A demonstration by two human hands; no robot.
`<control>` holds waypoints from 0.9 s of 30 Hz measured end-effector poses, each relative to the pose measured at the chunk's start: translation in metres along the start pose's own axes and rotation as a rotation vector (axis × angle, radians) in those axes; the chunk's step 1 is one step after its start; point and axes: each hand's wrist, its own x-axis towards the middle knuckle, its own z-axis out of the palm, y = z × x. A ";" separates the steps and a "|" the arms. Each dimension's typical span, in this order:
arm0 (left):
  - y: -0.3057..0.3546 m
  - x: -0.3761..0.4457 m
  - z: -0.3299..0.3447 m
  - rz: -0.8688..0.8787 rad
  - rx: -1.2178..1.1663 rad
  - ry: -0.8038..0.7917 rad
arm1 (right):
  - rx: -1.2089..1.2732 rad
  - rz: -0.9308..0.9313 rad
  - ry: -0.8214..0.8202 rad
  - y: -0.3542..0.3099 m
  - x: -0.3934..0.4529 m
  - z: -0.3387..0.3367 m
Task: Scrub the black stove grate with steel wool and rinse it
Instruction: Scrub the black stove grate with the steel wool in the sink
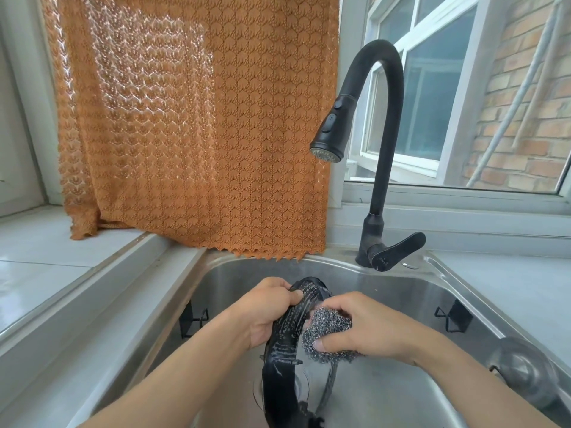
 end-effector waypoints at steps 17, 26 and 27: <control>-0.011 0.019 0.003 0.072 -0.026 0.110 | -0.463 -0.538 0.136 -0.016 0.005 0.034; -0.007 0.018 0.000 0.048 -0.032 0.111 | -0.562 -0.452 0.080 -0.015 0.013 0.040; -0.007 0.018 0.000 0.047 -0.006 0.118 | -0.556 -0.423 0.070 -0.012 0.013 0.037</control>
